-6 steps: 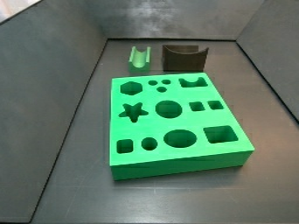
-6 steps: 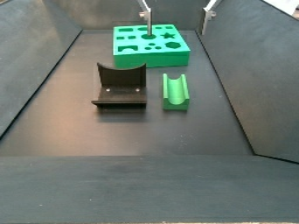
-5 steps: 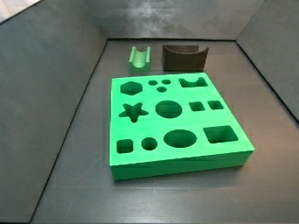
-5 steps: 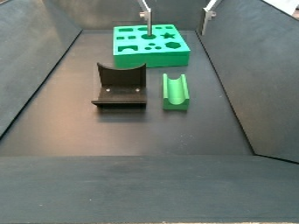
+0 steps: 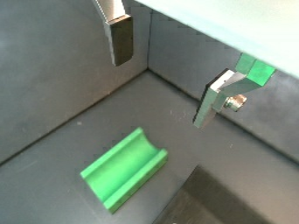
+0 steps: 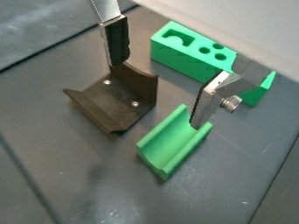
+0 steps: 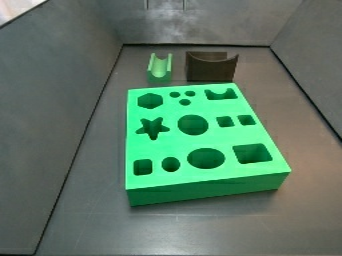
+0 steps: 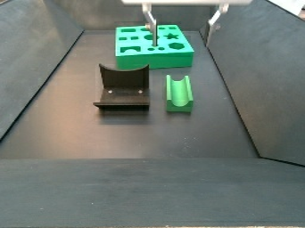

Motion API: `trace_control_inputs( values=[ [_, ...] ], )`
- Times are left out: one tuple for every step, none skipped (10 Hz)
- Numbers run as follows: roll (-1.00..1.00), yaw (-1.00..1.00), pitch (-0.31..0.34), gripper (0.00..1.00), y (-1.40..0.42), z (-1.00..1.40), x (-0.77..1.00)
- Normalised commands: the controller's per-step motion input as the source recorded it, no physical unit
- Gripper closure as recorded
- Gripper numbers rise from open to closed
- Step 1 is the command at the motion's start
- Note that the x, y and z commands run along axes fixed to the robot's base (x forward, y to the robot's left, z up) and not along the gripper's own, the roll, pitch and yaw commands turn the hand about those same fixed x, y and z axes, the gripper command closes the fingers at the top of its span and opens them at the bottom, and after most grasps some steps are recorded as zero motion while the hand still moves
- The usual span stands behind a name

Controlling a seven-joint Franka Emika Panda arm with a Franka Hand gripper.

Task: Pick up the arch object. Move up. Place the arch object on the fixture. Regrasp the arch object. Move to above the board. Insert the arch object.
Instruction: Pick up the arch object.

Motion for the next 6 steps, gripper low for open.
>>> trace_control_inputs(
  values=[
    [0.00,-0.20,-0.103,0.00,-0.30,-1.00,0.00],
    [0.00,-0.16,-0.107,0.00,-0.29,-1.00,0.00],
    [0.00,-0.12,-0.104,0.00,-0.28,-1.00,0.00],
    [-0.05,-0.09,-0.071,0.00,-0.20,-0.99,0.00],
    [-0.15,0.00,-0.027,0.00,-0.03,-0.83,-0.01],
    [-0.19,0.00,0.000,0.00,0.00,-0.77,-0.03]
  ],
)
